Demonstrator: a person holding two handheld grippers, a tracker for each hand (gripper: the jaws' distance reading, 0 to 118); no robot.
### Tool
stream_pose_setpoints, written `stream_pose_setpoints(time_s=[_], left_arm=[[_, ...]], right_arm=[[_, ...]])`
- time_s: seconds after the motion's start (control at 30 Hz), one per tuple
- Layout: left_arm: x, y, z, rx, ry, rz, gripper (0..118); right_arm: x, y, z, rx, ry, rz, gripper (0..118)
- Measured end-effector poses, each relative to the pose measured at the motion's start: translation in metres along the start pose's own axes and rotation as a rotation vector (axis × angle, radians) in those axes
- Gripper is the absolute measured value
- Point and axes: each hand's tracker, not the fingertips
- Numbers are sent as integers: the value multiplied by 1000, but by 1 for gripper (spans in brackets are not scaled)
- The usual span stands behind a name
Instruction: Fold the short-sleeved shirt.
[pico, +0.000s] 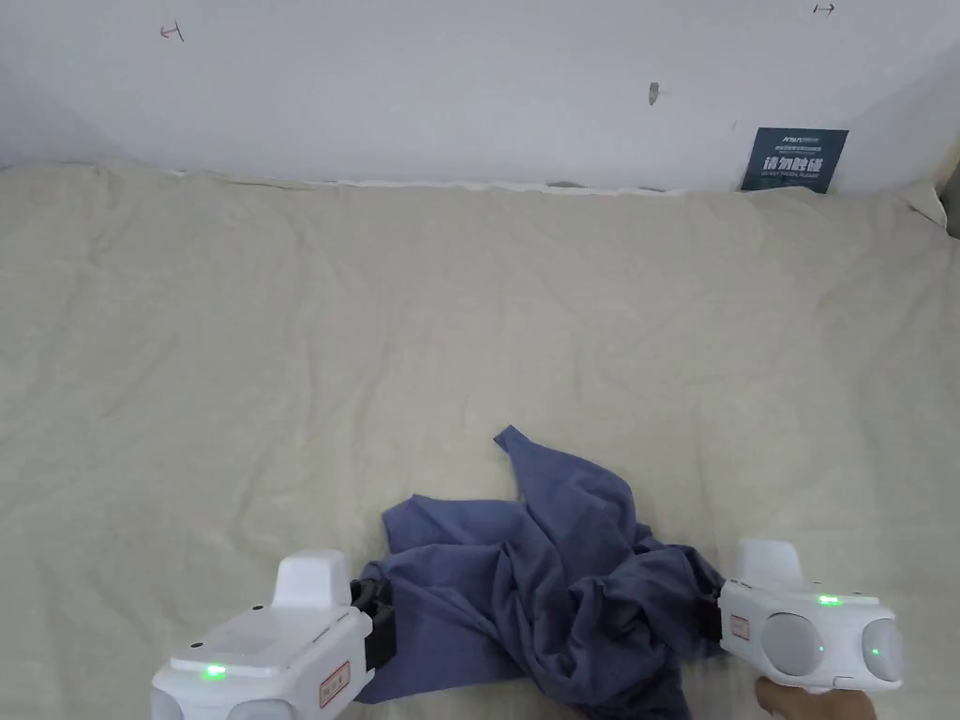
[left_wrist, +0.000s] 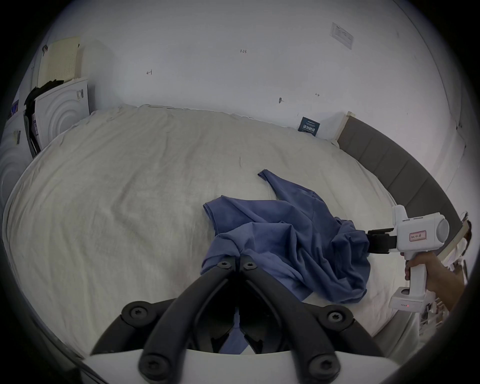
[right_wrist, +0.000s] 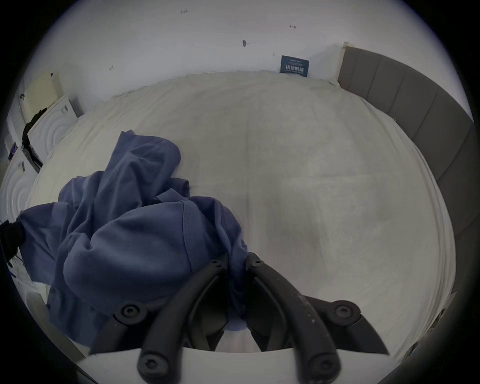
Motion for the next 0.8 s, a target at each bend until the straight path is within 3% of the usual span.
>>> stream_pose_setpoints(time_s=[0.2, 0.33, 0.6, 0.8], left_arm=[[-10, 51, 13, 76, -20, 68, 2], [-19, 121, 29, 175, 8, 32, 2], [-40, 293, 78, 388, 137, 19, 2], [-37, 394, 98, 522, 201, 47, 2]], right_arm=[[13, 41, 79, 266, -62, 74, 13], [32, 93, 145, 405, -93, 109, 13], [61, 206, 261, 659, -150, 86, 13], [77, 276, 287, 805, -143, 30, 13]])
